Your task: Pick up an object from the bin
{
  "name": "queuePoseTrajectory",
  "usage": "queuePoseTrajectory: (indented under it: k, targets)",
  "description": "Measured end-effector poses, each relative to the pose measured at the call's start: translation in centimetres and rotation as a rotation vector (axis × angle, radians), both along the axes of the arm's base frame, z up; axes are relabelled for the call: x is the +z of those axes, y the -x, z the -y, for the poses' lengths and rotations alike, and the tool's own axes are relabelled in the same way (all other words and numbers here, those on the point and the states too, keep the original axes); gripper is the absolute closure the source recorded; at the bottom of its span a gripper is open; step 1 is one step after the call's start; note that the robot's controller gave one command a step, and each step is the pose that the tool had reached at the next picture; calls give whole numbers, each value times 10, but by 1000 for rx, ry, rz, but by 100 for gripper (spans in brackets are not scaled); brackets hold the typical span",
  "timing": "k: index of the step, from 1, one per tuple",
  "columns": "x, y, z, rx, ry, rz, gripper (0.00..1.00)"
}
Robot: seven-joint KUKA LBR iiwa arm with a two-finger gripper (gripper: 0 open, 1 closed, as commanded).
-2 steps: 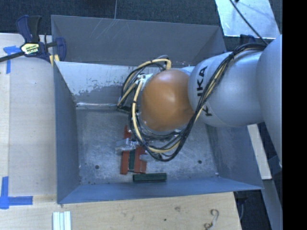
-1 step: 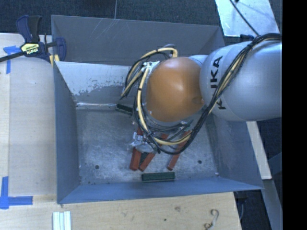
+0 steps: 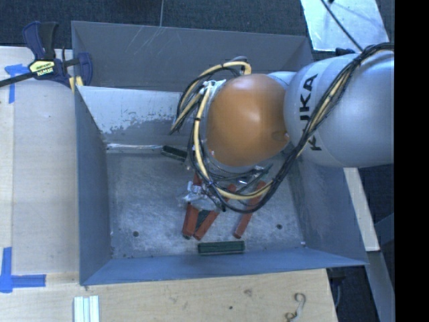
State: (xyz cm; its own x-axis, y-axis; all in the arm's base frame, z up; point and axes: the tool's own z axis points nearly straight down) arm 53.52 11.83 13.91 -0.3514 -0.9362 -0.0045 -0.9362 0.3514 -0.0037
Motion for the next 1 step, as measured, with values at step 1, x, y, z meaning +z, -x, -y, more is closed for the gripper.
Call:
queuePoseTrajectory:
  k: [1]
  targets:
    - [46,-1,0,-7,1,-2,100]
